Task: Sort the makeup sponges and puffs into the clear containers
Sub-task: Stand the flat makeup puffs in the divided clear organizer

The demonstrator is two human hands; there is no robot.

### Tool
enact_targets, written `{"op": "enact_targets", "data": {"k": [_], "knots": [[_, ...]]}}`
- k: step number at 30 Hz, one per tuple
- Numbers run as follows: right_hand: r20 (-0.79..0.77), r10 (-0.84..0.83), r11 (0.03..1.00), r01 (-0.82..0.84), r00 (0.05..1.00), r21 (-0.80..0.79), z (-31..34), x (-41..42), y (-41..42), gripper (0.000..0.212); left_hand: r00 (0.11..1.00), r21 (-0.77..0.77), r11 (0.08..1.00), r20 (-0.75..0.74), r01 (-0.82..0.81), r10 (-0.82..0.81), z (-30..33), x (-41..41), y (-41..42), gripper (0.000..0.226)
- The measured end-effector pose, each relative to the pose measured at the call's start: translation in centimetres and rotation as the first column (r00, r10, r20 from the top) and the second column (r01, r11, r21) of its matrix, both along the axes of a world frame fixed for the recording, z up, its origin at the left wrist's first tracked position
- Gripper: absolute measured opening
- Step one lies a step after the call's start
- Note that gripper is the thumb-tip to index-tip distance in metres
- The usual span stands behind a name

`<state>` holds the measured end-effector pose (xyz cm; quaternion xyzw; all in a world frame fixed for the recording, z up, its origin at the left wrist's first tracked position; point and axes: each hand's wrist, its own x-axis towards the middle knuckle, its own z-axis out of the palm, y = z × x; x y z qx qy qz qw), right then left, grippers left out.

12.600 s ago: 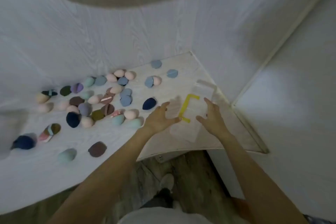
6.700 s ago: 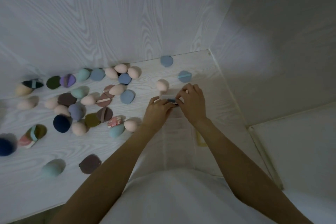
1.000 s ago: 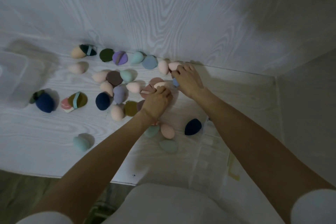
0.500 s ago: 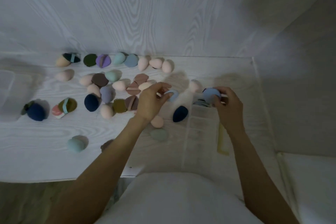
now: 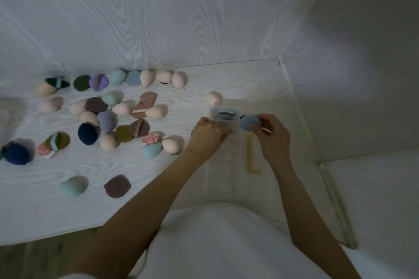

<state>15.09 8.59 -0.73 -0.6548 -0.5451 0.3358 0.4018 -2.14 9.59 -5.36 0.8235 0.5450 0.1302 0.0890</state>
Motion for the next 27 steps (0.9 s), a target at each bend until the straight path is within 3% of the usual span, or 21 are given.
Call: {"op": "enact_targets", "data": {"k": [7,10,14,21,24,27], "knots": [[0.394,0.159,0.974,-0.21,0.905,0.089,-0.9,-1.2,0.8,0.014,0.997,0.005,0.999,-0.06,0.04,-0.04,0.2,-1.0,-0.4,0.028],[0.585,0.247,0.933,-0.354,0.773,0.073,-1.7,-2.2,1.3,0.007,0.998,0.013,0.998,-0.005,0.065,-0.065,0.3,-1.3,-0.3,0.025],[0.769,0.225,0.911,-0.409,0.599,0.052,-2.6,-3.8,2.0,0.005,0.998,0.012,0.998,-0.024,0.065,-0.064,0.5,-1.6,-0.4,0.022],[0.812,0.362,0.852,-0.515,0.457,-0.09,-2.5,-4.9,2.7,0.006,0.997,0.151,0.987,0.05,0.047,-0.056,0.3,-2.5,-0.8,0.015],[0.748,0.453,0.835,-0.526,0.486,-0.164,-2.3,-4.1,2.9,0.008,0.998,0.185,0.983,0.057,-0.003,-0.008,-0.1,-3.0,-0.9,0.021],[0.706,0.47,0.841,-0.511,0.53,-0.177,-2.2,-3.5,2.9,0.009,0.991,0.084,0.992,0.105,-0.096,0.087,-0.4,-3.8,-1.0,0.032]]}}
